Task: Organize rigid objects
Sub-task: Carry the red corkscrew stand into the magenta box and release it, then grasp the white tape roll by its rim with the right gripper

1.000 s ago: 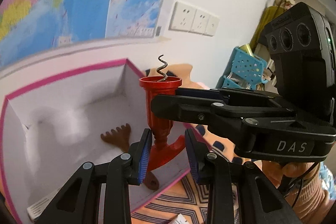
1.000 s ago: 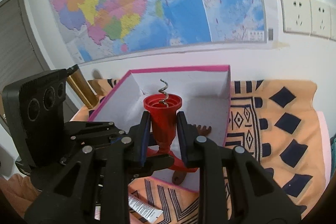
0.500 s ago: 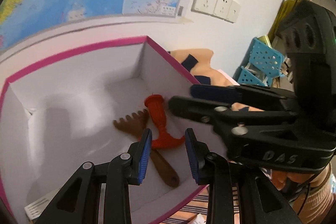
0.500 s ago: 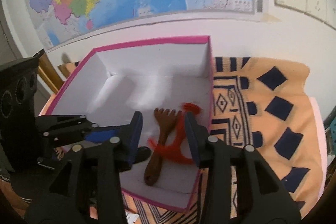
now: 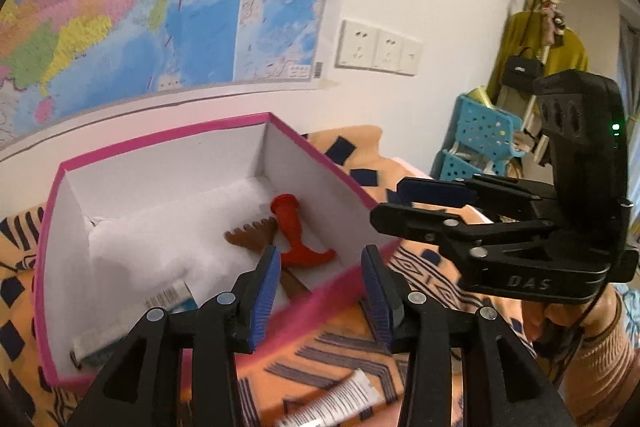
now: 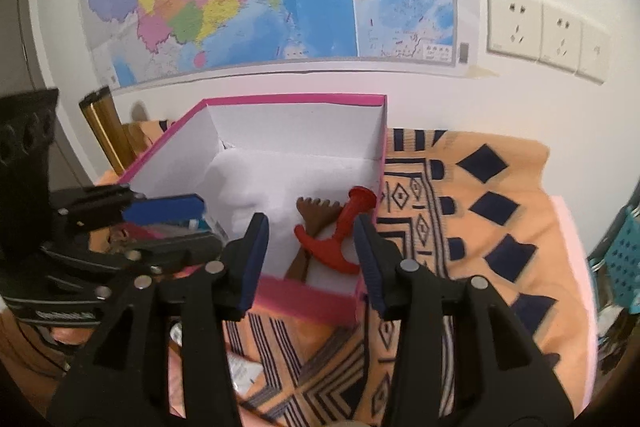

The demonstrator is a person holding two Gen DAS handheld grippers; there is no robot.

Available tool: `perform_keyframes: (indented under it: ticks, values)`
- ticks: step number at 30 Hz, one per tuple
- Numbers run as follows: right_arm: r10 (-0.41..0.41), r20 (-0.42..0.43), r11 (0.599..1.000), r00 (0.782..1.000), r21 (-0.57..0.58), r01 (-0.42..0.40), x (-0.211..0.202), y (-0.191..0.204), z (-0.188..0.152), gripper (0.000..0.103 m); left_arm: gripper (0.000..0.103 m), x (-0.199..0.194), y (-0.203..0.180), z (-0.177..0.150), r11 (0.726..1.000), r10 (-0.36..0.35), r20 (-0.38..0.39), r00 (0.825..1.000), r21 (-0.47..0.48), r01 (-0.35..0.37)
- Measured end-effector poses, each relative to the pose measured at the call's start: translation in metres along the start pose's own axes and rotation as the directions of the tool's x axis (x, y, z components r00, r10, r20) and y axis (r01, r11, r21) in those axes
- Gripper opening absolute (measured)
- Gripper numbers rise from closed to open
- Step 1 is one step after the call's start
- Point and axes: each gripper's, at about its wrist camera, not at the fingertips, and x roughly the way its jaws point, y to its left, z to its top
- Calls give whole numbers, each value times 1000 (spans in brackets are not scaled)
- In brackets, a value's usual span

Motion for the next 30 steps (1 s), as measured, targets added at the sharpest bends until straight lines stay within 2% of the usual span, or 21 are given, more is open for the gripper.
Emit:
perform_keyframes:
  ticks: [4, 9, 16, 24, 30]
  values:
    - [-41, -6, 998, 999, -44, 40, -9, 14, -15, 51, 44, -13, -15, -23, 1000, -19, 8, 1000, 22, 18]
    - [-105, -39, 989, 994, -104, 100, -11, 29, -38, 51, 44, -12, -33, -48, 997, -49, -41, 998, 51, 51]
    - [-143, -67, 983, 987, -126, 134, -16, 36, -62, 51, 44, 1, -48, -72, 995, -88, -114, 990, 45, 94]
    - [-113, -153, 994, 982, -23, 111, -23, 3, -96, 51, 44, 11, -59, -87, 992, -107, -171, 979, 47, 117]
    - [-103, -250, 993, 963, 24, 113, -23, -18, -132, 48, 44, 17, -63, -94, 990, -123, -199, 972, 45, 134]
